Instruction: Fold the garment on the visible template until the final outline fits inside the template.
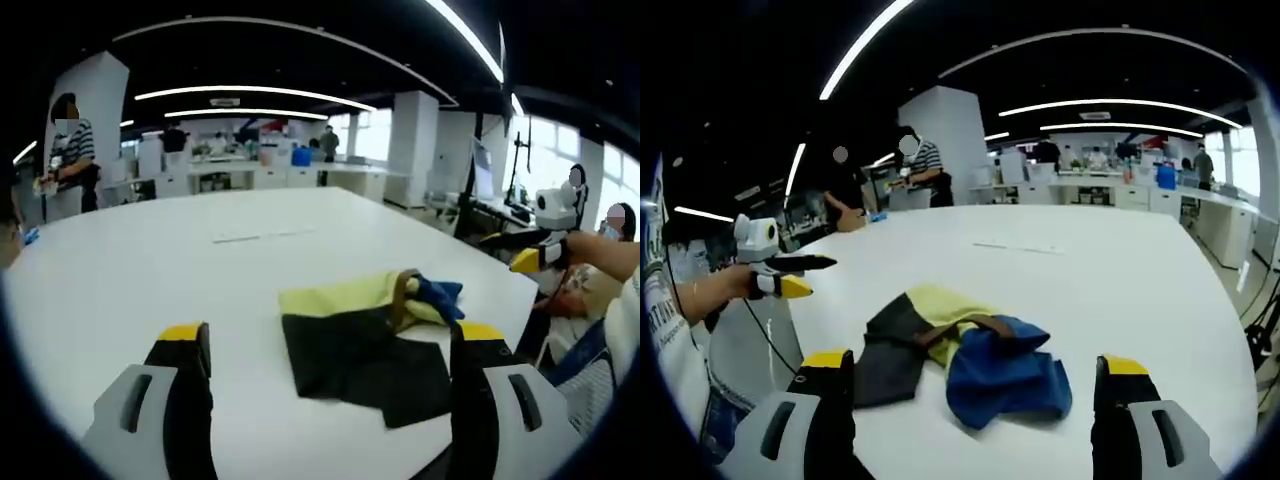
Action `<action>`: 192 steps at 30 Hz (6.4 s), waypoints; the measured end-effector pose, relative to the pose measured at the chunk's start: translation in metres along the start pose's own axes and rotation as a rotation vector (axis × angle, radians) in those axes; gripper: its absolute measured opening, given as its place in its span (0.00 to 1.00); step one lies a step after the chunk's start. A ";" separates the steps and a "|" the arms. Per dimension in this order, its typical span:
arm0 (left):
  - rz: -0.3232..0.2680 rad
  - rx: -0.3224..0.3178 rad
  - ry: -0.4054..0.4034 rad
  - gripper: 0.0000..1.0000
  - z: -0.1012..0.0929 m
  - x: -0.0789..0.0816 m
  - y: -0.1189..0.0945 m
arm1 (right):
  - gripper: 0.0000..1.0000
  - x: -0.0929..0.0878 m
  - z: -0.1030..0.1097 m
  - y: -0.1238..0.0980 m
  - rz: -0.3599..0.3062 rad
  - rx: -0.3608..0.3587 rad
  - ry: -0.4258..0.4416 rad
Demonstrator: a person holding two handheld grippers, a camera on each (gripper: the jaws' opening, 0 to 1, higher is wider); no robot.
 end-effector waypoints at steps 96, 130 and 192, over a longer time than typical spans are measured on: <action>0.226 -0.179 0.259 0.25 -0.032 -0.057 0.110 | 0.30 -0.027 -0.074 0.104 0.149 0.039 -0.260; 0.229 -0.192 0.367 0.00 -0.034 -0.059 0.117 | 0.00 -0.022 -0.070 0.124 0.158 0.117 -0.498; -0.023 -0.067 0.245 0.00 -0.001 0.030 0.104 | 0.00 0.028 -0.052 0.115 -0.001 0.141 -0.336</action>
Point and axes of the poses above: the point that each gripper's makers call its tool centre point, and the gripper's own axes: y roughly forward along the fingers, z roughly to its left, x roughly out of its top, the point moved 6 cm from there along -y, roughly backward along the fingers, and after that the axes turned 1 degree about -z, right-handed, at the moved point
